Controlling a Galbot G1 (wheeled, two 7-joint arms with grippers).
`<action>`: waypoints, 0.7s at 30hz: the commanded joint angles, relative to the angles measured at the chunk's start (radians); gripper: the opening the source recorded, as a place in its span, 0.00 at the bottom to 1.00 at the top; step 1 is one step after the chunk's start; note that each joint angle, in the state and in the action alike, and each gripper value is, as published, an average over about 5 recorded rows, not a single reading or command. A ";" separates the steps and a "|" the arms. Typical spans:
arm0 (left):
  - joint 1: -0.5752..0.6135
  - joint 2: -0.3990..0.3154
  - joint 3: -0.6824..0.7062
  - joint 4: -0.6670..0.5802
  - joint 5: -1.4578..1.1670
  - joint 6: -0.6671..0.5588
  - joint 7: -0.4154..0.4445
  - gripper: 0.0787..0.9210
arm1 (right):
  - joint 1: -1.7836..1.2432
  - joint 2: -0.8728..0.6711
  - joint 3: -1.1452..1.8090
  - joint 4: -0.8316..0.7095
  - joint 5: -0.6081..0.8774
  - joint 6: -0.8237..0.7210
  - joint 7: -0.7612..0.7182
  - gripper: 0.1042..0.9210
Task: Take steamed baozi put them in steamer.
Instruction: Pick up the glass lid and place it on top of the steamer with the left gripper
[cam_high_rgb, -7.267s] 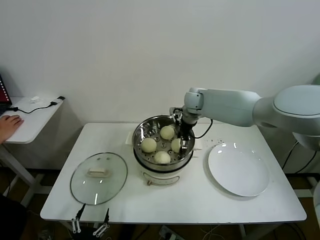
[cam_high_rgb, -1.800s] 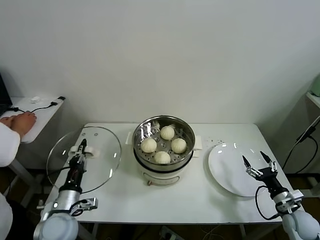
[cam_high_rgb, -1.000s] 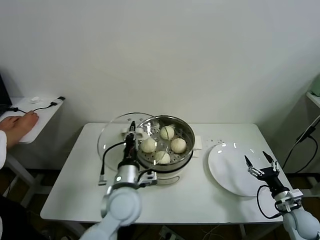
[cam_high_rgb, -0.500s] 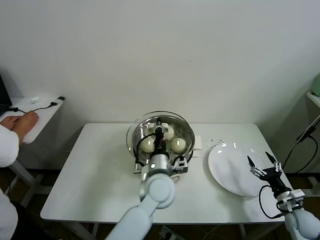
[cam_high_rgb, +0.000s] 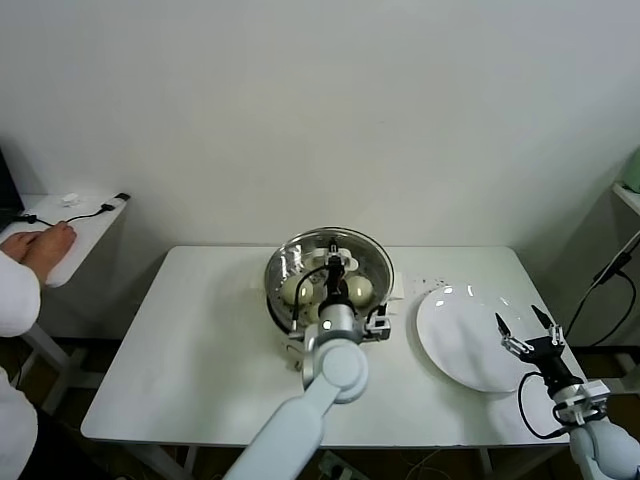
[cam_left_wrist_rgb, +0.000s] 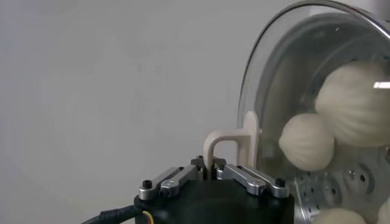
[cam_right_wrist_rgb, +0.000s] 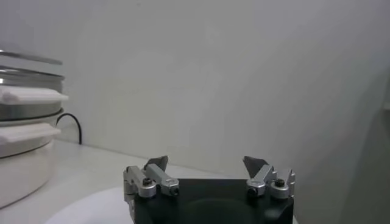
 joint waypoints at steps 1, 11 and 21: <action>-0.018 -0.024 -0.006 0.072 -0.006 0.041 -0.018 0.09 | 0.002 0.002 0.001 -0.002 -0.006 0.002 -0.001 0.88; -0.016 -0.020 -0.020 0.088 -0.018 0.041 -0.025 0.09 | 0.004 0.009 0.003 -0.006 -0.014 0.006 -0.004 0.88; -0.016 -0.022 -0.016 0.091 -0.033 0.040 -0.043 0.09 | 0.003 0.013 0.005 -0.006 -0.023 0.008 -0.006 0.88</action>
